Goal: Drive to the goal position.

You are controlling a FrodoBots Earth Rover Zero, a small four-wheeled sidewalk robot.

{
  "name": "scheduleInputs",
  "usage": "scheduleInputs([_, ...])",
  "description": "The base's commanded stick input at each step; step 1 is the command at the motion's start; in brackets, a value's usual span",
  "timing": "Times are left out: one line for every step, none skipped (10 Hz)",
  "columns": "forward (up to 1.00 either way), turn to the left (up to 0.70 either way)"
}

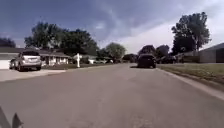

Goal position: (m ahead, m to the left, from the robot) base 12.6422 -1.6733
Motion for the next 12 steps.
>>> scheduleInputs([0.7, 0.03])
scheduleInputs([0.7, 0.03])
scheduleInputs([0.7, 0.03])
scheduleInputs([0.7, 0.03])
scheduleInputs([0.7, 0.03])
scheduleInputs([0.7, 0.03])
scheduleInputs([0.7, 0.03])
scheduleInputs([0.7, 0.03])
scheduleInputs([0.7, 0.03])
scheduleInputs([0.7, 0.03])
scheduleInputs([0.7, 0.03])
scheduleInputs([0.7, 0.03])
